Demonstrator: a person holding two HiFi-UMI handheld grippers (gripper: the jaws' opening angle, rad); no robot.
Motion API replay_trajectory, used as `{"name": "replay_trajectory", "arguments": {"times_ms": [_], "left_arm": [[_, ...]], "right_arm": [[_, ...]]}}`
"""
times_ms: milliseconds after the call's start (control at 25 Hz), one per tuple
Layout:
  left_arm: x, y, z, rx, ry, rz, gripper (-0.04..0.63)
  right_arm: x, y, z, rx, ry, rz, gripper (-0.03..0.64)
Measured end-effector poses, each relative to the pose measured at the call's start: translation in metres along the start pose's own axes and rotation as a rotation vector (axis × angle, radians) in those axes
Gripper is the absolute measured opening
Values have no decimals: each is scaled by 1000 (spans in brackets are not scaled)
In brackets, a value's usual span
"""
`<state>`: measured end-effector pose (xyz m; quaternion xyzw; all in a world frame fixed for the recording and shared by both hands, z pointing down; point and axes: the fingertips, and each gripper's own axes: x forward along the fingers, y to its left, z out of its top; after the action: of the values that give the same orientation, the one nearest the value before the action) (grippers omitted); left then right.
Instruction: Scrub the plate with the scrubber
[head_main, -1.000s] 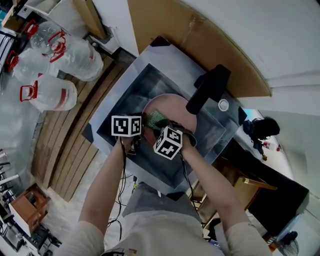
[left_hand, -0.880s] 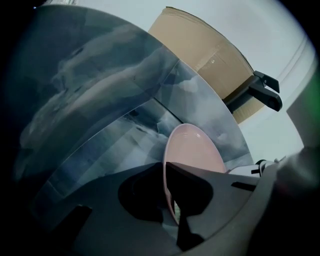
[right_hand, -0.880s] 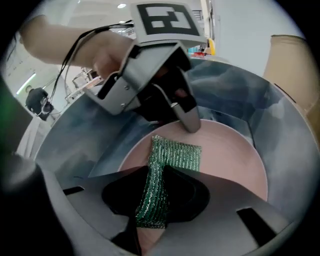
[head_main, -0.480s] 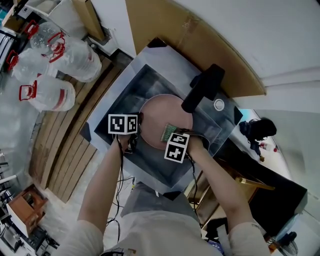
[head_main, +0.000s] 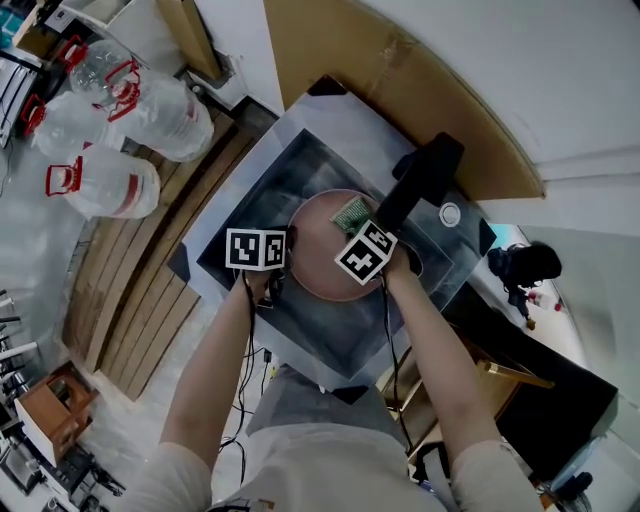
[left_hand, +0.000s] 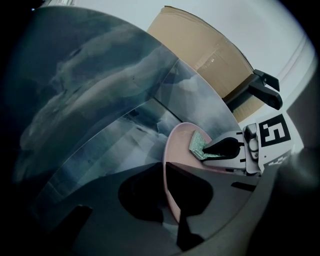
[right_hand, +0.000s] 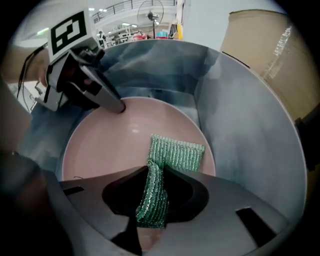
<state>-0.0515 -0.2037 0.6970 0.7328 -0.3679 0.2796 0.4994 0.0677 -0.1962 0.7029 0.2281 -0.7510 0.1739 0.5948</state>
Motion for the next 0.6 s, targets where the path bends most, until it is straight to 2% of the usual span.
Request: {"name": "replay_trajectory", "arguments": {"times_ms": [200, 320, 480, 600], "left_arm": [[-1, 2, 3, 0, -13, 0, 31], [-2, 3, 4, -14, -17, -8, 32], [-2, 5, 4, -111, -19, -39, 35], [-2, 4, 3, -115, -17, -50, 37]], "right_arm": [[4, 12, 34, -29, -95, 42, 123], [5, 32, 44, -89, -113, 90, 123], [0, 84, 44, -287, -89, 237, 123], [-7, 126, 23, -439, -48, 342, 124]]}}
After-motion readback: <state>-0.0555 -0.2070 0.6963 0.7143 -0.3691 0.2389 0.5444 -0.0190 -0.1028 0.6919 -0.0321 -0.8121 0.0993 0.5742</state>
